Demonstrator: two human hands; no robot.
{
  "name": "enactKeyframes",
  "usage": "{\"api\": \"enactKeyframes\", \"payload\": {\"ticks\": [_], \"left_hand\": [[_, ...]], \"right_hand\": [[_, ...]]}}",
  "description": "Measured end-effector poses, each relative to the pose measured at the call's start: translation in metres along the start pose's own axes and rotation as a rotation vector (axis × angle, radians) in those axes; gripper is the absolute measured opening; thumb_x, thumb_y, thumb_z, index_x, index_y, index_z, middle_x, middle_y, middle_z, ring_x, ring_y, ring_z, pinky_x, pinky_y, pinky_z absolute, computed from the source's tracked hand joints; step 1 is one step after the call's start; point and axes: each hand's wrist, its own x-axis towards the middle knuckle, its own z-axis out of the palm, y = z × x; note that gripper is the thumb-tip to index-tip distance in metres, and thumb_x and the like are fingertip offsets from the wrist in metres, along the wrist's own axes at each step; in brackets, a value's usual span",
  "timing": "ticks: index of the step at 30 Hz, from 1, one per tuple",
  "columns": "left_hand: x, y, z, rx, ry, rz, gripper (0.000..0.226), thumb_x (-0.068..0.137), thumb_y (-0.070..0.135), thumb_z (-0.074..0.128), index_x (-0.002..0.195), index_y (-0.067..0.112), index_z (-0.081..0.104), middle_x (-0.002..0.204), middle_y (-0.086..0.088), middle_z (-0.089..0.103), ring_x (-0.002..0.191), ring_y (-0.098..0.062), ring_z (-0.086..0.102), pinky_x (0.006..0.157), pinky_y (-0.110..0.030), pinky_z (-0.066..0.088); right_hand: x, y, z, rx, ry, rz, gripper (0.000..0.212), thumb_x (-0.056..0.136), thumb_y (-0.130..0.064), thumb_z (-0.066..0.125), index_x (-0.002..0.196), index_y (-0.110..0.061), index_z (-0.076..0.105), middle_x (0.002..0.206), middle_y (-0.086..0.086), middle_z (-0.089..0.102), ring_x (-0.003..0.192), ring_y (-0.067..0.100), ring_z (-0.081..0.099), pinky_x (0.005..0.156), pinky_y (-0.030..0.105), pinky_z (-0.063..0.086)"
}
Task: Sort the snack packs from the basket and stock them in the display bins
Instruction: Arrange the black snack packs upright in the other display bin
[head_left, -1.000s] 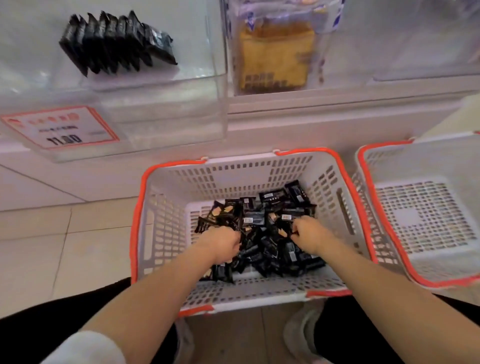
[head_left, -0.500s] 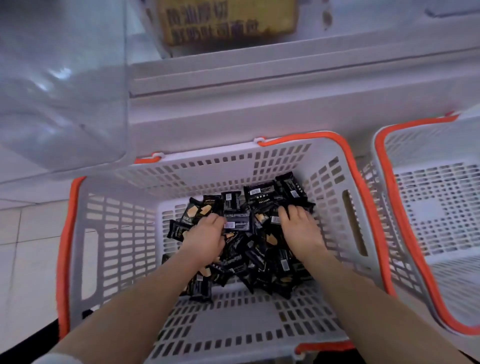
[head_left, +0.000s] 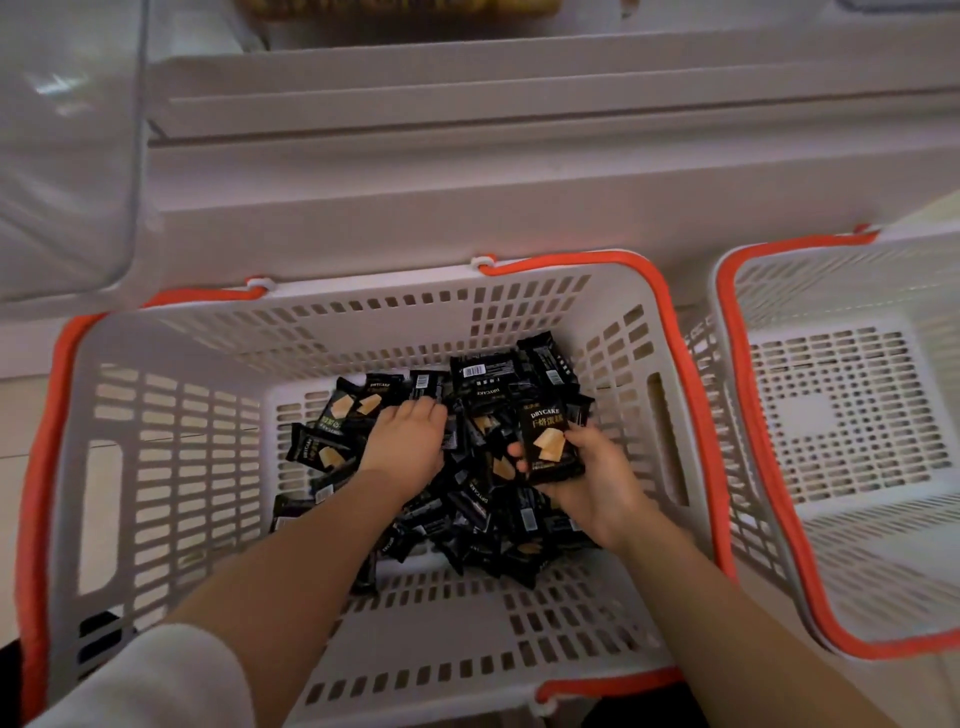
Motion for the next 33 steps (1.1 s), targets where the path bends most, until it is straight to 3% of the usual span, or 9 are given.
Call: {"api": "enactKeyframes", "payload": {"ticks": [5, 10, 12, 16, 19, 22, 26, 29, 33], "left_hand": [[-0.029, -0.004, -0.021, -0.775, 0.203, -0.171, 0.037, 0.088, 0.024, 0.059, 0.123, 0.014, 0.05, 0.112, 0.002, 0.054, 0.1, -0.012, 0.054, 0.085, -0.025, 0.04], [-0.065, -0.009, -0.04, -2.213, 0.028, -0.532, 0.026, 0.097, 0.021, 0.04, 0.112, 0.012, 0.059, 0.095, -0.003, 0.07, 0.082, -0.014, 0.065, 0.075, -0.03, 0.049], [-0.076, -0.014, -0.043, -2.45, -0.022, -0.532, 0.03, 0.094, 0.024, 0.04, 0.111, 0.009, 0.059, 0.096, -0.011, 0.068, 0.082, -0.02, 0.065, 0.072, -0.032, 0.051], [-0.093, -0.015, -0.044, -2.385, -0.104, -0.572, 0.027, 0.093, 0.027, 0.046, 0.106, 0.009, 0.061, 0.092, -0.01, 0.071, 0.075, -0.018, 0.067, 0.062, -0.028, 0.054], [-0.099, -0.018, -0.047, -2.121, -0.201, -0.609, 0.022, 0.09, 0.025, 0.055, 0.105, 0.011, 0.064, 0.098, -0.008, 0.072, 0.086, -0.02, 0.067, 0.073, -0.031, 0.052], [-0.103, -0.023, -0.048, -1.746, -0.294, -0.599, 0.022, 0.088, 0.026, 0.06, 0.105, 0.012, 0.066, 0.097, -0.005, 0.071, 0.091, -0.018, 0.066, 0.079, -0.033, 0.052], [-0.106, -0.022, -0.042, -1.45, -0.297, -0.553, 0.012, 0.086, 0.033, 0.062, 0.09, 0.022, 0.065, 0.099, -0.004, 0.067, 0.098, -0.023, 0.061, 0.091, -0.041, 0.047], [-0.108, -0.021, -0.036, -1.527, -0.312, -0.528, 0.009, 0.087, 0.036, 0.06, 0.084, 0.03, 0.065, 0.093, 0.006, 0.068, 0.091, -0.012, 0.063, 0.077, -0.03, 0.05], [-0.105, -0.026, -0.029, -1.555, -0.4, -0.565, 0.034, 0.086, 0.053, 0.052, 0.097, 0.024, 0.067, 0.103, 0.001, 0.068, 0.1, -0.016, 0.062, 0.086, -0.032, 0.049]], "right_hand": [[-0.006, 0.009, 0.011, -0.057, 0.009, -0.023, 0.019, 0.097, -0.017, 0.044, 0.099, -0.003, 0.056, 0.088, 0.017, 0.066, 0.08, 0.025, 0.063, 0.065, 0.031, 0.055], [-0.016, 0.021, 0.023, -0.215, -0.086, -0.051, 0.016, 0.092, -0.008, 0.051, 0.096, -0.01, 0.067, 0.092, 0.008, 0.066, 0.08, 0.017, 0.066, 0.063, 0.025, 0.054], [-0.021, 0.026, 0.028, -0.357, -0.142, -0.078, 0.019, 0.091, -0.008, 0.053, 0.093, -0.016, 0.07, 0.092, 0.004, 0.067, 0.079, 0.013, 0.066, 0.065, 0.023, 0.053], [-0.027, 0.034, 0.033, -0.819, -0.139, -0.204, 0.021, 0.088, -0.01, 0.06, 0.106, -0.019, 0.065, 0.106, 0.0, 0.067, 0.1, 0.01, 0.062, 0.094, 0.032, 0.047], [-0.035, 0.032, 0.036, -1.287, -0.221, -0.412, 0.023, 0.086, -0.016, 0.065, 0.102, -0.031, 0.06, 0.096, -0.019, 0.062, 0.093, -0.015, 0.054, 0.085, 0.01, 0.041], [-0.039, 0.036, 0.039, -1.703, -0.309, -0.616, 0.026, 0.085, -0.02, 0.065, 0.11, -0.028, 0.063, 0.104, -0.015, 0.056, 0.096, -0.003, 0.052, 0.087, 0.018, 0.044], [-0.04, 0.053, 0.042, -1.885, -0.292, -0.793, 0.029, 0.085, -0.023, 0.064, 0.114, -0.024, 0.062, 0.132, -0.007, 0.043, 0.117, 0.012, 0.043, 0.091, 0.031, 0.046], [-0.037, 0.062, 0.042, -1.926, -0.295, -0.817, 0.025, 0.086, -0.022, 0.063, 0.11, -0.021, 0.059, 0.146, -0.007, 0.032, 0.132, 0.016, 0.028, 0.101, 0.035, 0.04], [-0.032, 0.069, 0.041, -1.878, -0.305, -0.632, 0.03, 0.087, -0.022, 0.06, 0.11, -0.027, 0.043, 0.132, -0.003, 0.045, 0.118, 0.015, 0.045, 0.091, 0.036, 0.047]]}}
